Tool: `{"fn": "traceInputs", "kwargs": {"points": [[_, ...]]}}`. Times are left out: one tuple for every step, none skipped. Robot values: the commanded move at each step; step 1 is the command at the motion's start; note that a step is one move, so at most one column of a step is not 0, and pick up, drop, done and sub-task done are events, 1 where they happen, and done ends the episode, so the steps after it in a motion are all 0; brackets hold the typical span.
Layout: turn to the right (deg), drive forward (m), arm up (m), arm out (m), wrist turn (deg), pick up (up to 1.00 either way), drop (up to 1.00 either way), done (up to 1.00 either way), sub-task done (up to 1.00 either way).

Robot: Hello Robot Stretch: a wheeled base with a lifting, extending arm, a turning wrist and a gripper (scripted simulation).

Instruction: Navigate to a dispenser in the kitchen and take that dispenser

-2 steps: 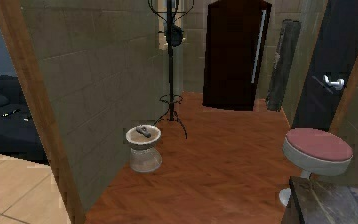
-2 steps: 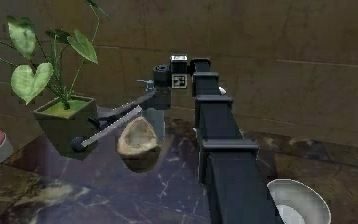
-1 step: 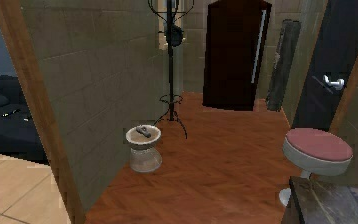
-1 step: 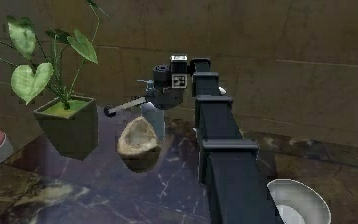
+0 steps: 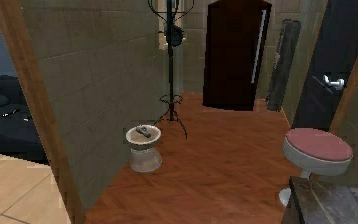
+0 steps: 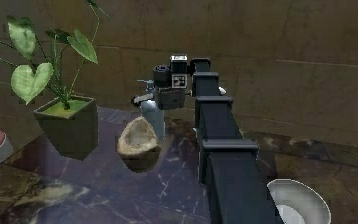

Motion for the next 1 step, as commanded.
{"fn": "traceInputs", "kwargs": {"points": [[0.0,0.0,0.0,0.0,0.0,1.0,0.0,0.0,0.0]]}}
